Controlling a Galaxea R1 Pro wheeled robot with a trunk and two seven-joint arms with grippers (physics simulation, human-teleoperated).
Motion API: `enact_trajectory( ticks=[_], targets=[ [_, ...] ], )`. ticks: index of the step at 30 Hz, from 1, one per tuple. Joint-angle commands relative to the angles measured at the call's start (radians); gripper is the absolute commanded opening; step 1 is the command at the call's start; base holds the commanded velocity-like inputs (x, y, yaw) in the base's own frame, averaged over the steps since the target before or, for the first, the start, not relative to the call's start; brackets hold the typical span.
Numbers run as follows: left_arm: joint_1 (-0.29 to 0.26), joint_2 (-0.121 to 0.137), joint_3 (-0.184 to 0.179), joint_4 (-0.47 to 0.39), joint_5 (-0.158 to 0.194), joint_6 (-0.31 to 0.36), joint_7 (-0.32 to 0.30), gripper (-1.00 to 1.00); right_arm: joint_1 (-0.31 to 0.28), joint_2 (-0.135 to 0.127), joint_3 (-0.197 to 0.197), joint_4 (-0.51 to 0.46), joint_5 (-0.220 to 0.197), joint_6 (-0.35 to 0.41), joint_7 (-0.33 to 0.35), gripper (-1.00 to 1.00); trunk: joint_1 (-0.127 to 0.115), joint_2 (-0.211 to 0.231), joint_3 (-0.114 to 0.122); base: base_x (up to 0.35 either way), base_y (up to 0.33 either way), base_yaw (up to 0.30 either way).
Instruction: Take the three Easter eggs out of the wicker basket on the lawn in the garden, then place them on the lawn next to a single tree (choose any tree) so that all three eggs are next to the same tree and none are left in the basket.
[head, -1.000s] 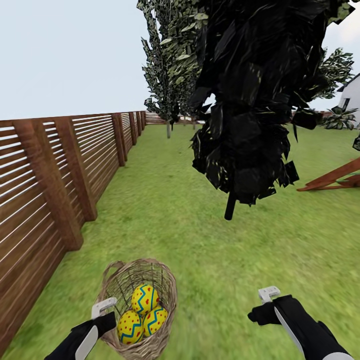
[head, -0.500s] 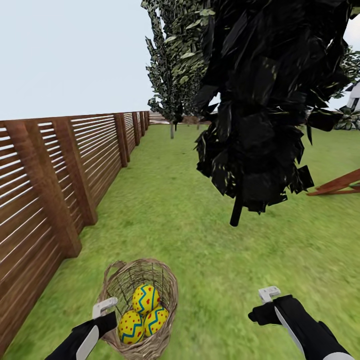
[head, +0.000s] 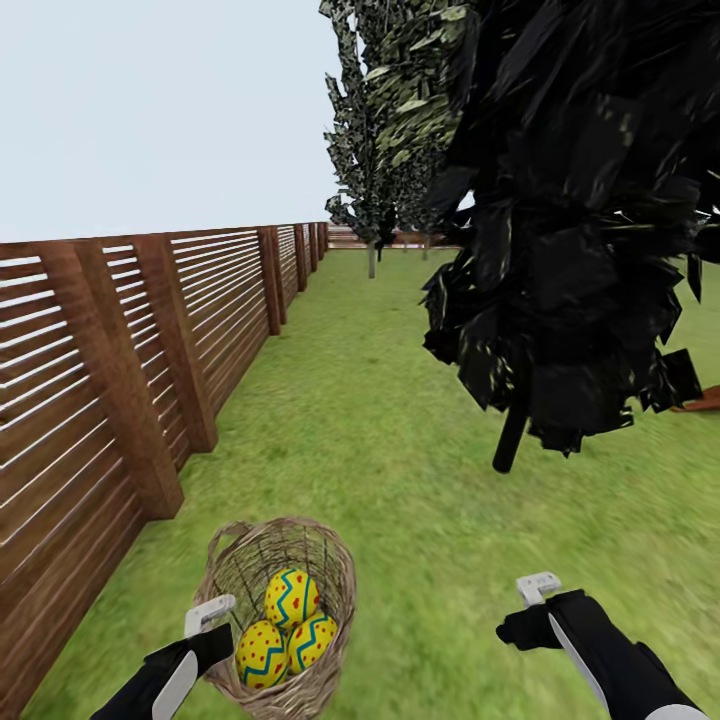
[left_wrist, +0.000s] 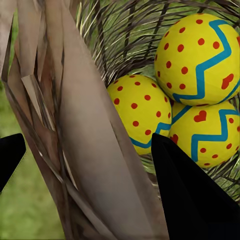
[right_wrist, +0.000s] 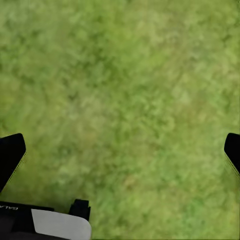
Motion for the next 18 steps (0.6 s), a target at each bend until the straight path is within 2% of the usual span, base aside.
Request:
enact_trajectory(
  ticks=[1,18],
  targets=[
    [-0.001,0.000,0.001,-0.003,0.010,0.006,0.005,-1.00,-0.001,-0.001,0.003,-0.002,0.000,0.005,0.002,1.00,0.001,-0.001,-0.002,0.339,0.067,0.144],
    [-0.001,0.000,0.001,-0.003,0.011,0.004,0.003,-1.00,-0.001,0.000,0.004,0.000,0.000,0.005,0.002,1.00,0.001,-0.001,-0.002,0.339,0.130,0.004]
  ],
)
